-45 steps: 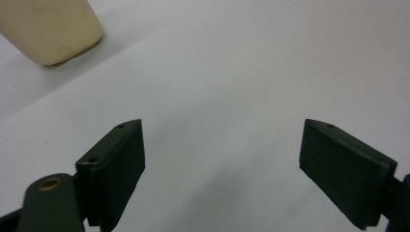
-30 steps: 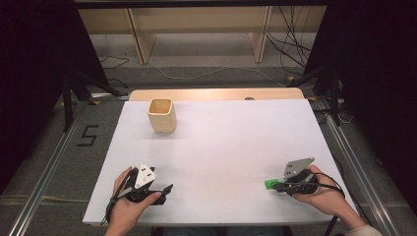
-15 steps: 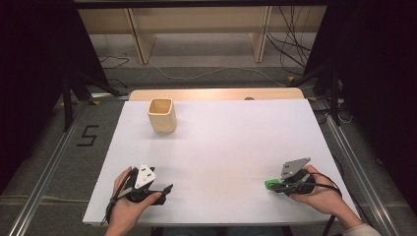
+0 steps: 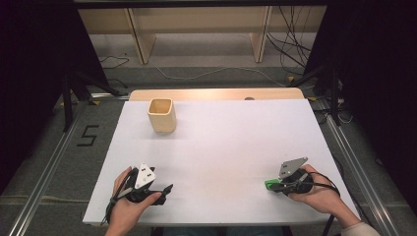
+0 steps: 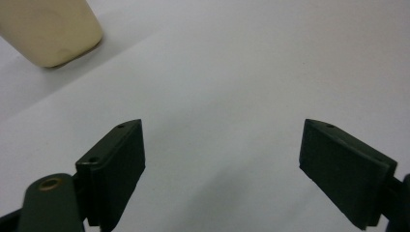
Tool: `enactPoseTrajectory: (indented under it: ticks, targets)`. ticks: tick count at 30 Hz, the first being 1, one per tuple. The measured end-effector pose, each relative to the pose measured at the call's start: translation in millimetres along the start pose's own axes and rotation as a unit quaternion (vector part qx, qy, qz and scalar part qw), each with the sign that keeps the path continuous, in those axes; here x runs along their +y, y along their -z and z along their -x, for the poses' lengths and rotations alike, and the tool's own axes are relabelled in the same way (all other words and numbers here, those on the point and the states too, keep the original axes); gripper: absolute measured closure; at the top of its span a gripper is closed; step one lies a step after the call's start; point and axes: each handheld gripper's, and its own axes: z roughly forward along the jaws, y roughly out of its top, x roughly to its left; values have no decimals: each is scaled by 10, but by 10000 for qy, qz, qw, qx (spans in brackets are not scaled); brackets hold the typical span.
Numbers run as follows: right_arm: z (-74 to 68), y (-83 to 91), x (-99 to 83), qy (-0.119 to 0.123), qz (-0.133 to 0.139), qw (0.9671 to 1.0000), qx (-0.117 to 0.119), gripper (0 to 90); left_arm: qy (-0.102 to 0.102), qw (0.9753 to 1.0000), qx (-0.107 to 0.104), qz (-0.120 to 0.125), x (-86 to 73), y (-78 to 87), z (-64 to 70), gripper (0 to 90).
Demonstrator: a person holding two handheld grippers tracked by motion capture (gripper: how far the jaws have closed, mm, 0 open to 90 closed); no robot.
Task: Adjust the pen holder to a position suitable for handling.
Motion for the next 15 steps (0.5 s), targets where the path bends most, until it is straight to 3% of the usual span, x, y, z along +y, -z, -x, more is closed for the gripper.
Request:
enactPoseTrajectory:
  ticks: [15]
  targets:
    - [34,-42,33,-21,-14,10000,-30,900,-5,10000,0,14,1,0,2,162]
